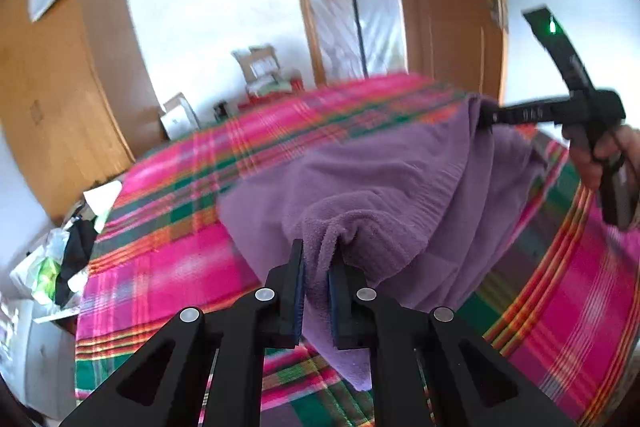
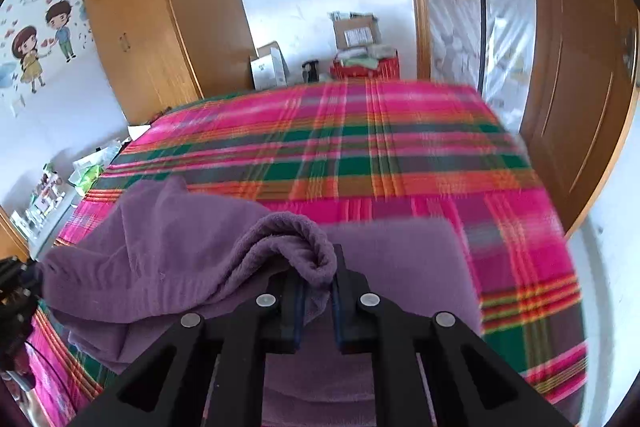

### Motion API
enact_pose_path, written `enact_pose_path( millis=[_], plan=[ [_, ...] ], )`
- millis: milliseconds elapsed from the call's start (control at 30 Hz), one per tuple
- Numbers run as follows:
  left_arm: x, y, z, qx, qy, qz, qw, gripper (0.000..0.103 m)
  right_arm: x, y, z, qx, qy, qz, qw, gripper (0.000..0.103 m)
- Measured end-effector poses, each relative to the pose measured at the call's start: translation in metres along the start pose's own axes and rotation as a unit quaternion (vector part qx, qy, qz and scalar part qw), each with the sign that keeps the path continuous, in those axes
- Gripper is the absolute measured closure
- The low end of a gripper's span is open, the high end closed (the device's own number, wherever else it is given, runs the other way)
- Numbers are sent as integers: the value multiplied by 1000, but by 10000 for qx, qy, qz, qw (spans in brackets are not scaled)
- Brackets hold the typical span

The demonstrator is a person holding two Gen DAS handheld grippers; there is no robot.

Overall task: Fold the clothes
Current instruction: 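Lift the purple garment with both grippers, shaking it open above the bed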

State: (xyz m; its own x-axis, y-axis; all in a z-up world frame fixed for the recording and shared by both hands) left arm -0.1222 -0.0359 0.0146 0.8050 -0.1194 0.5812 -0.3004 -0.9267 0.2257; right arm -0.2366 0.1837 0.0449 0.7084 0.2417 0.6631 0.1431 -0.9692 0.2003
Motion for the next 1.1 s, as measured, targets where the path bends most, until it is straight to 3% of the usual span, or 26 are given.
enact_pose_path(
  millis=[167,367,633,833,1100],
  plan=[
    [29,26,-15,618,-464,-73,9970,94,22,29,-37,392,-464,16,9982,92],
    [75,66,-22,1289,-950,-201,9869,94,47,82,-83,944,-1114,0,9893,92],
    [123,115,-7,2033,-1200,-372,9710,94,60,173,-124,1531,-1712,-214,9730,92],
    [123,147,40,2647,-884,-647,9581,94,21,240,-113,1787,-1385,-577,9724,92],
    [104,175,99,3203,-427,-733,9435,94,-50,289,-79,1833,-706,-889,9765,92]
  ],
)
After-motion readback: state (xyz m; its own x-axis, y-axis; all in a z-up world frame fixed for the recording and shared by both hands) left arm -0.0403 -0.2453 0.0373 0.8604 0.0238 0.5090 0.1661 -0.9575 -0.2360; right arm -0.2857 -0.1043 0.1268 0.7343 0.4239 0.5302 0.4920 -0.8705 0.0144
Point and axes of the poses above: each gripper's, at about its wrist camera, not at the fingertips, and x roughly against the way its jaws point, y to its left, z to its underside, the point moved 9 cm from there along -x, roughly the way its jaws point, and after that the axes turned 5 degrees about -x, right-handed, at the moved point
